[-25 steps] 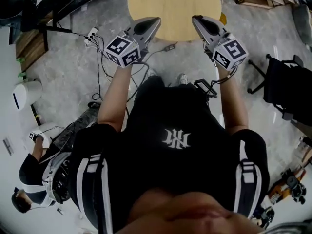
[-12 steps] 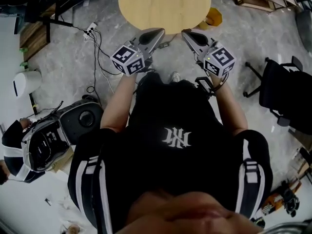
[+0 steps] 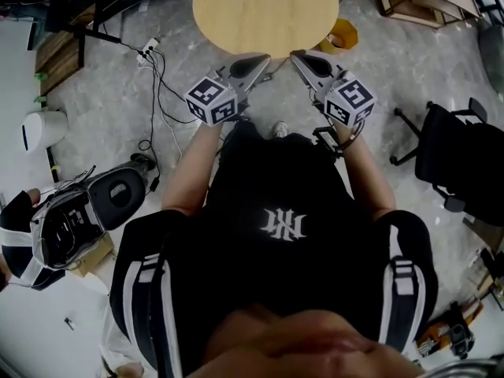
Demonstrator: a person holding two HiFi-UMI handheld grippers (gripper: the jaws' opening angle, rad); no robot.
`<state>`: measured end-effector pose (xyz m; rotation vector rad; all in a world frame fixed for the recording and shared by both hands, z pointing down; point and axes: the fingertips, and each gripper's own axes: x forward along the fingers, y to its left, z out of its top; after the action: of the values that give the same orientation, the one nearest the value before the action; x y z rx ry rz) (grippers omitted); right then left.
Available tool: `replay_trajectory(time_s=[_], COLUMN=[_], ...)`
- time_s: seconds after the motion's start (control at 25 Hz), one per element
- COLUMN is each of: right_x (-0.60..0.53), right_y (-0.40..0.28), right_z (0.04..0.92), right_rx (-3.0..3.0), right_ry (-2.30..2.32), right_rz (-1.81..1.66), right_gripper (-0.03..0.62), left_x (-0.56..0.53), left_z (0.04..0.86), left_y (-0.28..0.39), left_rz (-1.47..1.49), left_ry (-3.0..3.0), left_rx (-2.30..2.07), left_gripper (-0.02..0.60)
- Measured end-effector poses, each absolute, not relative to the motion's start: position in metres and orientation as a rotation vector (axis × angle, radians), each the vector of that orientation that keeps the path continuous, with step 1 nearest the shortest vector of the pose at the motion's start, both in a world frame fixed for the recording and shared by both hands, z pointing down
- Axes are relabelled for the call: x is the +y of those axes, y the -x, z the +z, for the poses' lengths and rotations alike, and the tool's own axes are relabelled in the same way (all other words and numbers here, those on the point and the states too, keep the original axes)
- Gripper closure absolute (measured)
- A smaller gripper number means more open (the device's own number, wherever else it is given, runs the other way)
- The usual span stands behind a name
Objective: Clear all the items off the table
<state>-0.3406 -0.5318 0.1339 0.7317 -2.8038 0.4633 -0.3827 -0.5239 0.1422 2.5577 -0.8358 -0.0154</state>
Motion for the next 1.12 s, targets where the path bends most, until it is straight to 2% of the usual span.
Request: replay_trajectory(time_s=[0.72, 1.12], right_x=[-0.528, -0.525], right_y=[0.363, 0.347], right_z=[0.138, 0.135], right_rx=[-2.804, -2.807], right_ry=[-0.744, -0.729], right_rz=[0.487, 0.501], right_gripper=[0.591, 0.591], left_x=[-0.522, -0.520], left_z=[0.141, 0.132], left_y=[0.409, 0.389], left_rz=[-0.042, -0.056], left_ry=[-2.566, -2.588], left_rx=[-0.856, -0.851], left_gripper=[0.569, 0.569])
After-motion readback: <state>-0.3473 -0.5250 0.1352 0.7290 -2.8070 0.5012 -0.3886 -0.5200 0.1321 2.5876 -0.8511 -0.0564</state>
